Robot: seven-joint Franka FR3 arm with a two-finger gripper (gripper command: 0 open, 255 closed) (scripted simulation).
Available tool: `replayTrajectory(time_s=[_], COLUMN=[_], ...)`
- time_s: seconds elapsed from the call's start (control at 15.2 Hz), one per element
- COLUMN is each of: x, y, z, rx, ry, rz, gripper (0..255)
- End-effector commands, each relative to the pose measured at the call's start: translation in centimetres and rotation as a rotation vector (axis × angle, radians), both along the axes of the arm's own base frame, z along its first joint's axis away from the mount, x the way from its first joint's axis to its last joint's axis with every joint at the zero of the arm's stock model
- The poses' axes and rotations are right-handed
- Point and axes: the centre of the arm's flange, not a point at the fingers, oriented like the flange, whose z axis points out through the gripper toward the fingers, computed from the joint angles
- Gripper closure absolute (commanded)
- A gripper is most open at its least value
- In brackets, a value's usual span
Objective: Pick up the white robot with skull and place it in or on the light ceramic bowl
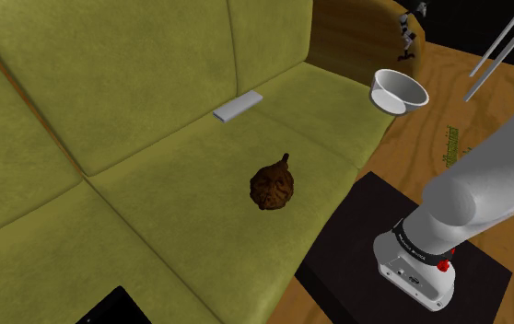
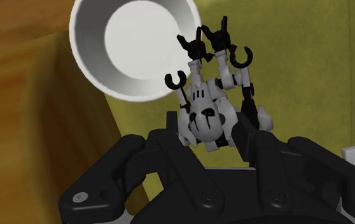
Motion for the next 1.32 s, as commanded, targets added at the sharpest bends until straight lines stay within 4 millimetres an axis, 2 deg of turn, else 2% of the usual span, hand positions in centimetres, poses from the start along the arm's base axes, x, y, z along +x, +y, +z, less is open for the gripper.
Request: replayTrajectory(time_s=[0.0, 0.46, 1.25], x=[-1.5, -7.1, -7.1], y=[-2.0, -9.1, -9.1], z=[0.2, 1.3, -5.0], rx=[0.000, 0.000, 0.000], ry=[0.000, 0.000, 0.000], rz=[0.002, 0.002, 0.002], gripper=[255, 255, 255])
